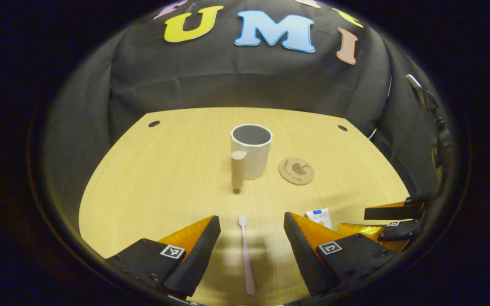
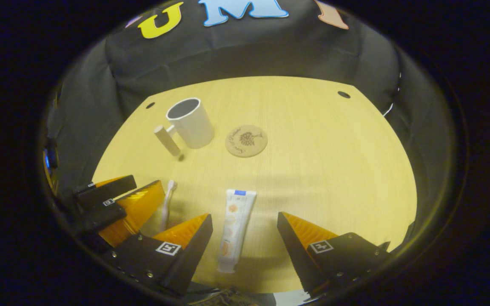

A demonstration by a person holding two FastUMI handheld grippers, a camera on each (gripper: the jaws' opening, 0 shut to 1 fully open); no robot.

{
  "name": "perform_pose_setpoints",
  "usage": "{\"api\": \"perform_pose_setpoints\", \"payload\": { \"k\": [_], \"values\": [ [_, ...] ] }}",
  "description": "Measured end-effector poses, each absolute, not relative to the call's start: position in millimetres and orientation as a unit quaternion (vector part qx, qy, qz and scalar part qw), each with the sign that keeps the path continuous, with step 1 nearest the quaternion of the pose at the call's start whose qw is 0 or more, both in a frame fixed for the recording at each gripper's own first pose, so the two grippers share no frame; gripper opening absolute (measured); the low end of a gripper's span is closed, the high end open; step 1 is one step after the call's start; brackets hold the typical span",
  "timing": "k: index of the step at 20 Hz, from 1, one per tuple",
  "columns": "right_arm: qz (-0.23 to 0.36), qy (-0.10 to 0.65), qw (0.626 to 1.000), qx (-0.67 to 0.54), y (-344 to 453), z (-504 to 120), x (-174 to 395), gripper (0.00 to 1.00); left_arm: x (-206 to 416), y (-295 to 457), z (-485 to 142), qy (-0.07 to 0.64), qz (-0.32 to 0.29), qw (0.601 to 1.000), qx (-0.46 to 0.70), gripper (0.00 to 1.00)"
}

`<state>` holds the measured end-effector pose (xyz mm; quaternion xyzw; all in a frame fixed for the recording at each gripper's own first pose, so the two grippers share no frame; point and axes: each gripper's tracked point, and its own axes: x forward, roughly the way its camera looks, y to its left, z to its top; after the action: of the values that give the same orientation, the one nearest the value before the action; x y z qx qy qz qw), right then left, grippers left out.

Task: Put the toothbrush and toothpaste on the desktop into the cup, then pick up the cup and place it on the coaster on the desktop.

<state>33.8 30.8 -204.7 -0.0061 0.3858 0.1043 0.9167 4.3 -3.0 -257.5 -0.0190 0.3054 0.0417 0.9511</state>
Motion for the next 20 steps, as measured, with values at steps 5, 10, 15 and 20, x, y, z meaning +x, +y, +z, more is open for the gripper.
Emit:
{"api": "perform_pose_setpoints", "payload": {
  "k": [5, 10, 15, 20],
  "values": [
    [0.110, 0.410, 0.905, -0.026, 39.5, -227.0, 35.5, 0.94, -4.7, -2.4, -293.8, 0.355, 0.045, 0.934, -0.023, 0.89],
    [0.115, 0.424, 0.897, -0.044, 44.8, -242.6, 34.0, 0.94, -5.7, 0.1, -313.3, 0.376, 0.052, 0.925, -0.023, 1.00],
    [0.111, 0.436, 0.891, -0.050, 42.2, -255.6, 31.1, 0.94, -10.8, 2.8, -331.7, 0.395, 0.059, 0.916, -0.025, 0.99],
    [0.100, 0.438, 0.891, -0.059, 36.1, -263.6, 32.6, 0.93, -11.8, 7.2, -335.1, 0.398, 0.066, 0.915, 0.001, 0.98]
  ]
}}
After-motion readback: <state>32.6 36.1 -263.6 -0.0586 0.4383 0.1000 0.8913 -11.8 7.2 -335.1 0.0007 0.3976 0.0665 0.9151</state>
